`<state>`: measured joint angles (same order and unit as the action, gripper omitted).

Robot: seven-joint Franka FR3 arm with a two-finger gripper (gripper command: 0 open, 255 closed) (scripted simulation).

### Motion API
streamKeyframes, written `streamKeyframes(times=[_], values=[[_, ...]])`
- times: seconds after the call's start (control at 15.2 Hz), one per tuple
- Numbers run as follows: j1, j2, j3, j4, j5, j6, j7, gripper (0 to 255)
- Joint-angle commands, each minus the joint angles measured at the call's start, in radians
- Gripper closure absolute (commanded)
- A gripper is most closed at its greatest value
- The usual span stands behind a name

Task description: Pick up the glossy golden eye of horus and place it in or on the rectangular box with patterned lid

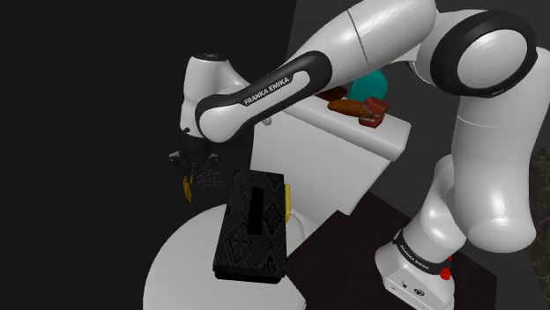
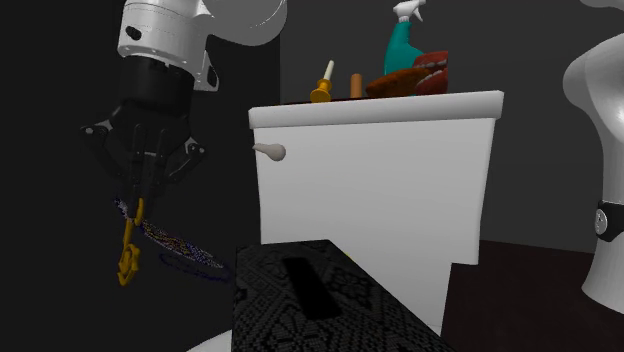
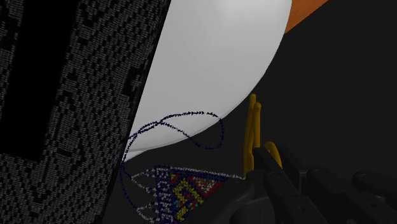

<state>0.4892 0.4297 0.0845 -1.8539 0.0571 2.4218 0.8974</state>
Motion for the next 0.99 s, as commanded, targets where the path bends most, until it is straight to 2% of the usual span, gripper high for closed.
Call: streamKeyframes(times=[0.0, 0.73, 0.92], values=[[-0.001, -0.016, 0.0, 0.006, 0.0, -0.022, 0.001, 255], [-0.002, -0.084, 0.001, 0.049, 0.001, -0.133, 0.007, 255], [-0.013, -0.206, 0.003, -0.1, 0.016, -0.107, -0.008, 255]])
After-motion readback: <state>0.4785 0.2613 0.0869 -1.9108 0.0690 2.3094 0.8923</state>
